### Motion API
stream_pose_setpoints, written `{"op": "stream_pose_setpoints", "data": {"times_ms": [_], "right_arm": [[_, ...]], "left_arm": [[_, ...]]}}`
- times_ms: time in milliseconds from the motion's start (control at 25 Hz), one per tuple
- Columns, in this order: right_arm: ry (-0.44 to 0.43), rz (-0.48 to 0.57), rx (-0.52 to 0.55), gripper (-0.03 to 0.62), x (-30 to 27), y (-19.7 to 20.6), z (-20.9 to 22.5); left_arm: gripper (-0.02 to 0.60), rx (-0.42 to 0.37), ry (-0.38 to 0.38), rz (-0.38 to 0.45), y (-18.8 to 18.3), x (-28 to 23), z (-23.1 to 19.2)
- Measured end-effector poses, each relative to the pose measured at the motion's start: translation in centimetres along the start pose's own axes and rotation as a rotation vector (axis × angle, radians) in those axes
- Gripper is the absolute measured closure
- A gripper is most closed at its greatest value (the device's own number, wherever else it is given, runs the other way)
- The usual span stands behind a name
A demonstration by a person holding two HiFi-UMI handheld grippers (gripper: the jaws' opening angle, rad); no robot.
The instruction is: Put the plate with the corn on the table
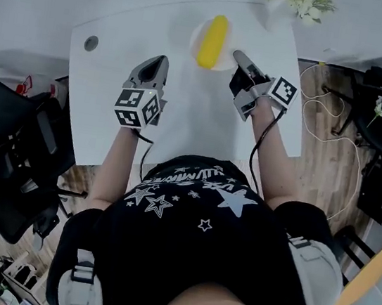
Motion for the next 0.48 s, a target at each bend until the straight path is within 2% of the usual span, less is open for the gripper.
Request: {"op": "stream_pose_setpoints", "data": {"times_ms": [480], "right_arm": [[0.039,0.062,0.009,0.556,-3.0,-4.9,5.5]], "left_arm": [[0.574,-0.002,-0.006,-0.024,-1.6,-8.5,-1.9]]}}
Point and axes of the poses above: the fingertips, and each gripper's own axes: x backward along the fingers, z to its right, y out of its underside, the point moved 8 cm from there along x, backward along the fingers, and after that the axes turned 8 degrees about x, right-handed, at the moved point
